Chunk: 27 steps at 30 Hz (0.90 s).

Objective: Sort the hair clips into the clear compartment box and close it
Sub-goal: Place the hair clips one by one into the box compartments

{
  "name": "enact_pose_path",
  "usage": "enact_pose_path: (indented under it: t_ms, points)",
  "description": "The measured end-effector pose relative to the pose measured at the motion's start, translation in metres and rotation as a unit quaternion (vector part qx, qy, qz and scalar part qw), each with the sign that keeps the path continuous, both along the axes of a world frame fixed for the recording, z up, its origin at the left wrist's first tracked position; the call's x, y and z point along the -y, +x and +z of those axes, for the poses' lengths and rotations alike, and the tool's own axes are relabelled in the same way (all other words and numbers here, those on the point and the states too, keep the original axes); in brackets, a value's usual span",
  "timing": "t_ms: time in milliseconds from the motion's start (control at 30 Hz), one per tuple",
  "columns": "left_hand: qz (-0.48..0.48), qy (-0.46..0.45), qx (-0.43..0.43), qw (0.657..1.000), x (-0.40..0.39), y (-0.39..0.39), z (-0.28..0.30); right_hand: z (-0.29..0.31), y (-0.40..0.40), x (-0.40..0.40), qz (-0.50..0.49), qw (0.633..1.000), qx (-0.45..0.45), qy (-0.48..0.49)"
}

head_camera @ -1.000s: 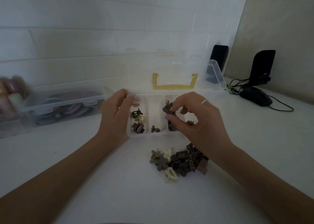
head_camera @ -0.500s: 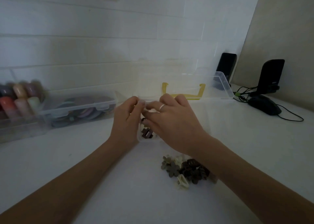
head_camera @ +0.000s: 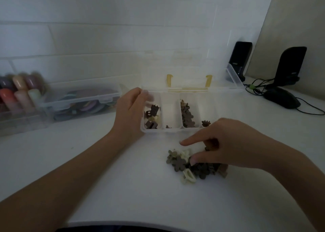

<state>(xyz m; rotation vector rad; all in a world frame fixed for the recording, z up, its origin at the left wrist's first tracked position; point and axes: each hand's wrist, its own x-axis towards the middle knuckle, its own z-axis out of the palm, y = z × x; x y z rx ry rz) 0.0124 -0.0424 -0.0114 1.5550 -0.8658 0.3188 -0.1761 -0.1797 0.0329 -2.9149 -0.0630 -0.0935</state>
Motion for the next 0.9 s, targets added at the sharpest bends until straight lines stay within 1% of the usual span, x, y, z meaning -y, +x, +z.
enact_pose_path:
  t_ms: [67,167,300,500,600,667,733,800,900]
  points:
    - [0.0,-0.005,-0.005,1.0,0.001,0.0,0.0,-0.004,0.001,-0.003,0.0,1.0,-0.002,-0.014]
    - [-0.012,-0.017,-0.018,1.0,0.003,-0.001,0.0,-0.008,-0.001,-0.01,-0.01,1.0,0.002,-0.009]
    - [-0.002,-0.012,-0.013,1.0,0.003,-0.001,-0.002,-0.008,0.001,-0.013,-0.016,1.0,0.006,-0.009]
    - [-0.002,-0.009,-0.022,1.0,0.003,-0.002,0.0,-0.011,0.005,-0.013,-0.027,0.995,0.059,0.071]
    - [-0.008,-0.01,-0.02,1.0,0.002,-0.005,0.001,-0.015,0.008,-0.012,-0.027,0.986,0.097,0.137]
    - [-0.008,-0.01,-0.034,0.999,0.001,-0.005,0.002,-0.015,0.009,-0.01,-0.033,0.979,0.109,0.171]
    - [-0.004,-0.007,-0.03,1.0,0.001,-0.004,0.003,-0.015,0.008,-0.01,-0.041,0.981,0.095,0.161]
    - [-0.002,-0.005,-0.016,1.0,0.001,-0.005,0.004,-0.015,0.007,-0.009,-0.048,0.988,0.069,0.132]
    - [-0.002,-0.004,-0.02,1.0,0.001,-0.005,0.003,-0.013,0.005,-0.01,-0.064,0.993,0.034,0.09]
